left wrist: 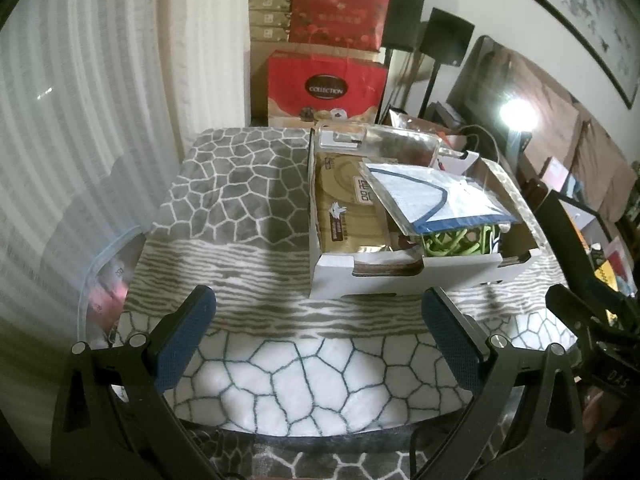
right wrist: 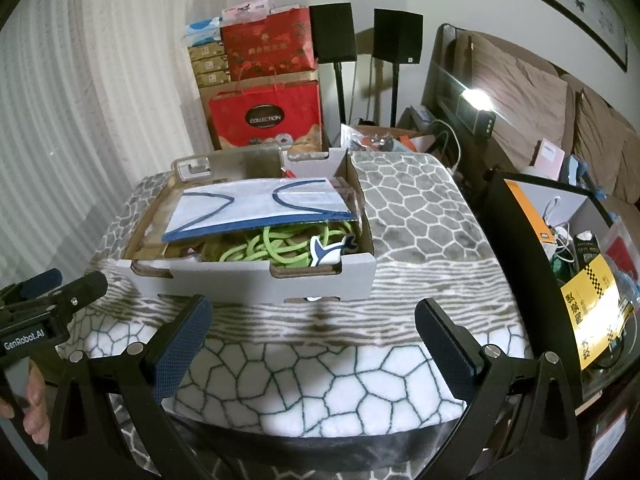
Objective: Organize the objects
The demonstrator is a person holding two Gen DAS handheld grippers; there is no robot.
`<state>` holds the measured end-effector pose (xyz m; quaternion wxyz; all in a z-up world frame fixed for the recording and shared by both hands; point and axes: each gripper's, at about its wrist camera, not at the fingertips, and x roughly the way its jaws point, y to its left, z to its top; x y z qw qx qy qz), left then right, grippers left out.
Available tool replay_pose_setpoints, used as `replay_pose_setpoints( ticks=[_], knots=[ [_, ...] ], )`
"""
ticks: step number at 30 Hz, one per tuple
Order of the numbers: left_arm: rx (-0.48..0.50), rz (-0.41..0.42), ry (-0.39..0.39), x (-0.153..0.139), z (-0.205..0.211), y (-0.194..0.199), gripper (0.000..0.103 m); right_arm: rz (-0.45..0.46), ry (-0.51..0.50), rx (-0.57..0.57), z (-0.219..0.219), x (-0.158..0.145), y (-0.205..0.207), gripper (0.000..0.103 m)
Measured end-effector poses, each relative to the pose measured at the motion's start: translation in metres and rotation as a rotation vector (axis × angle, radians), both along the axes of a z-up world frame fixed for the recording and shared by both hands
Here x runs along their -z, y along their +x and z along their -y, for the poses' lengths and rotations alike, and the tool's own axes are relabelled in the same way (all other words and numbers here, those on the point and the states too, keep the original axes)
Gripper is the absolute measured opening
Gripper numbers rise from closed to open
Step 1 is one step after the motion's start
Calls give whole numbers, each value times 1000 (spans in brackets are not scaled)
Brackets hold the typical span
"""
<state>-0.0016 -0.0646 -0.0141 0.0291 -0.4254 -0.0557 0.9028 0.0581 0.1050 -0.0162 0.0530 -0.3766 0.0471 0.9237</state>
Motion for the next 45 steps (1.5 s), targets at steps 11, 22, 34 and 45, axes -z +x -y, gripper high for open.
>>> replay_pose_setpoints(
  ticks=[11, 22, 34, 45],
  knots=[
    [-2, -2, -4, 0, 1, 0, 103, 1, 2, 1, 1, 1, 0, 102],
    [-3, -2, -4, -1, 0, 0, 103, 3, 1, 2, 2, 1, 0, 102],
    [-4, -2, -5, -1, -1, 1, 103, 4, 1, 0, 2, 0, -1, 102],
    [6, -9, -26, -5, -2, 0, 103, 14, -2, -2, 2, 4, 0, 102]
  ],
)
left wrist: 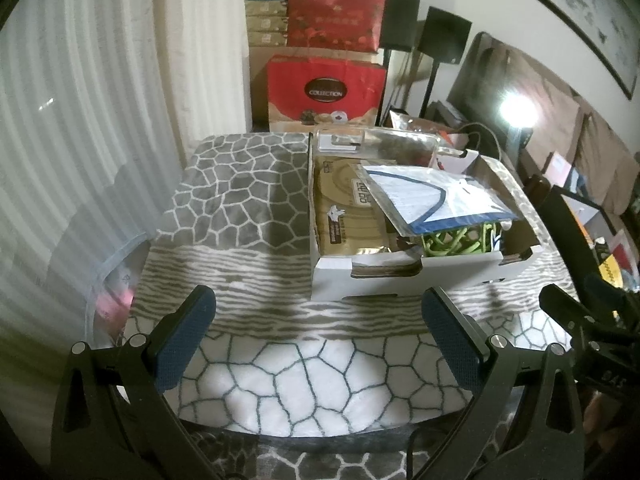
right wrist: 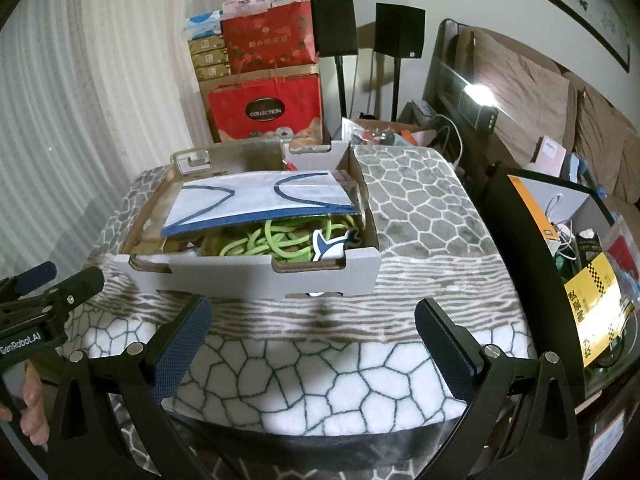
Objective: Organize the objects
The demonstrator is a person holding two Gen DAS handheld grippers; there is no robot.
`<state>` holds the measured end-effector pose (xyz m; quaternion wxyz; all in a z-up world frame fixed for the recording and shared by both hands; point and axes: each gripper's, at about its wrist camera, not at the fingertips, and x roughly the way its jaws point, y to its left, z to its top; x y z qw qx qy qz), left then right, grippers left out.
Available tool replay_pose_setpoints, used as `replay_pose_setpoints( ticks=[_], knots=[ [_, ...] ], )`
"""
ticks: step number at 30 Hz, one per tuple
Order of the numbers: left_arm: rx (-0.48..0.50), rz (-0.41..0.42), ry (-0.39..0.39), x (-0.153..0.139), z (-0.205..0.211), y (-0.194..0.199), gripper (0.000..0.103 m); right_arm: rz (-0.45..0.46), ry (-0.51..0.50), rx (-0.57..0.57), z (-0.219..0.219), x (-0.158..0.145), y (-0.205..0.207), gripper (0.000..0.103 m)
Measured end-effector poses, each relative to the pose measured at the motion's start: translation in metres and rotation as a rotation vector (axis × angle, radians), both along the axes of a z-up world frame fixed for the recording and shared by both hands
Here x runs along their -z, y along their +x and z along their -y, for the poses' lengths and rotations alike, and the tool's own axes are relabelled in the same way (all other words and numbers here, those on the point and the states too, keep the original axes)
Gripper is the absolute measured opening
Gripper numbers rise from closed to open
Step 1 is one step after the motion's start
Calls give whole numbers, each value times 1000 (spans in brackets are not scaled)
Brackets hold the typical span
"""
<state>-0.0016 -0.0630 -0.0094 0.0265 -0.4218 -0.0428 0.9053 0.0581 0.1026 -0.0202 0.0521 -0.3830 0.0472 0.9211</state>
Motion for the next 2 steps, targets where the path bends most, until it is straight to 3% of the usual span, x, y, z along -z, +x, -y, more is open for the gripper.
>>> replay_pose_setpoints(
  ticks=[2],
  knots=[
    [-1, 2, 2, 0, 2, -1, 103, 0, 1, 0, 0, 0, 0, 102]
  ],
)
